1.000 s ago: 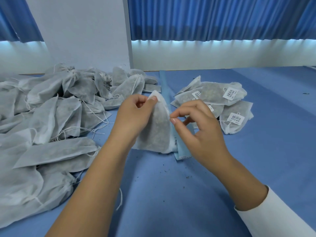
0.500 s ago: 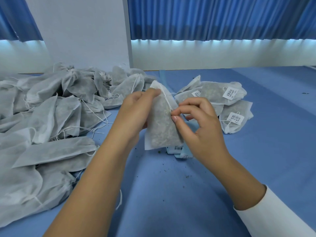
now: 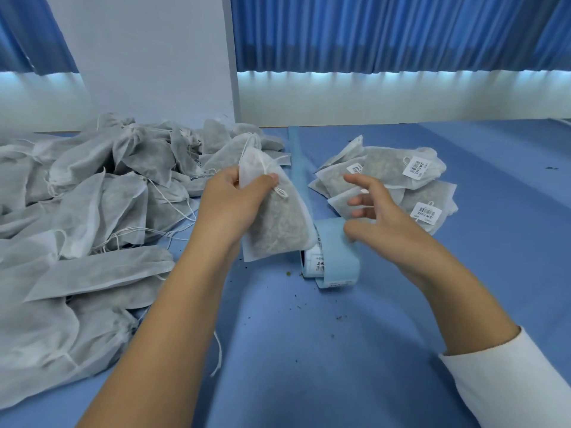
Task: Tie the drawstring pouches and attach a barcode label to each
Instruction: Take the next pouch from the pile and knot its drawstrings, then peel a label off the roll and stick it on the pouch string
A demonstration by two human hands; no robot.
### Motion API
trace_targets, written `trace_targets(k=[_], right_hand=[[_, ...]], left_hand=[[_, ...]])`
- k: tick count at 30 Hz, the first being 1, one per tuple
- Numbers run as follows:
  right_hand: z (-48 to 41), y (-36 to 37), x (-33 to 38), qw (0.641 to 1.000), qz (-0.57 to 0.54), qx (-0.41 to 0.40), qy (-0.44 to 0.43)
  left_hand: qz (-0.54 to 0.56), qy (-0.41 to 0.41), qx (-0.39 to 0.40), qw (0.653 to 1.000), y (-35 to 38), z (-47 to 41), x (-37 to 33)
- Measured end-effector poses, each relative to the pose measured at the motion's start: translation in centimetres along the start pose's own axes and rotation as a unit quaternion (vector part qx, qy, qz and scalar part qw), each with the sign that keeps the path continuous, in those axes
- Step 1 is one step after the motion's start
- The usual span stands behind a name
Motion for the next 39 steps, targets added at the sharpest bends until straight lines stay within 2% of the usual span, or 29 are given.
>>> trace_targets(k=[4, 9, 16, 20, 22, 25, 27, 29, 32, 36, 39], right_hand=[[-0.1, 0.4, -1.0, 0.994, 0.070, 0.048, 0.066], [-0.5, 1.4, -1.9, 0.991, 0.059, 0.013, 0.119], [-1.4, 2.4, -3.0, 0.992, 0.055, -0.049, 0.101], [-1.4, 2.8, -3.2, 0.992, 0.051, -0.068, 0.089], [-1.3, 2.9, -3.2, 0.993, 0.045, -0.074, 0.085], [-1.2, 2.9, -3.0, 0.992, 0.007, -0.055, 0.112], [-1.0, 2.6, -2.8, 0.988, -0.046, -0.004, 0.145], [-0.9, 2.3, -2.7, 0.988, -0.052, 0.034, 0.142], [-0.8, 2.0, -2.6, 0.993, -0.011, 0.024, 0.116], [-0.8, 2.4, -2.5, 0.992, -0.063, 0.021, 0.110], [-0.6, 2.5, -2.5, 0.995, -0.062, 0.033, 0.076]], left_hand=[[-0.011, -0.004, -0.012, 1.000, -0.5, -0.8, 0.4], [-0.029, -0.004, 0.001, 1.000, -1.1, -1.8, 0.8], [-0.076, 0.013, 0.102, 0.992, 0.1, -0.5, 0.8], [-0.113, 0.027, 0.212, 0.970, 1.2, 0.6, 1.0], [-0.148, 0.043, 0.231, 0.961, 1.7, 0.8, 1.6], [-0.185, 0.054, 0.231, 0.954, 2.2, 0.7, 2.4], [-0.185, 0.051, 0.212, 0.958, 2.3, 0.3, 2.7], [-0.179, 0.039, 0.193, 0.964, 2.3, 0.1, 2.9], [-0.168, 0.032, 0.187, 0.967, 2.3, 0.0, 3.1], [-0.113, 0.026, 0.160, 0.980, 2.1, -0.1, 2.7], [-0.140, 0.026, 0.179, 0.973, 2.2, 0.0, 2.8]])
Point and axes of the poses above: each hand's wrist, its own z-axis away from the middle knuckle, its own y-axis out of the palm, x = y × z, the point moved 3 cm from there along -z, towards the middle knuckle, and after that the axes turned 15 degrees about -x, right-handed, at the moved point
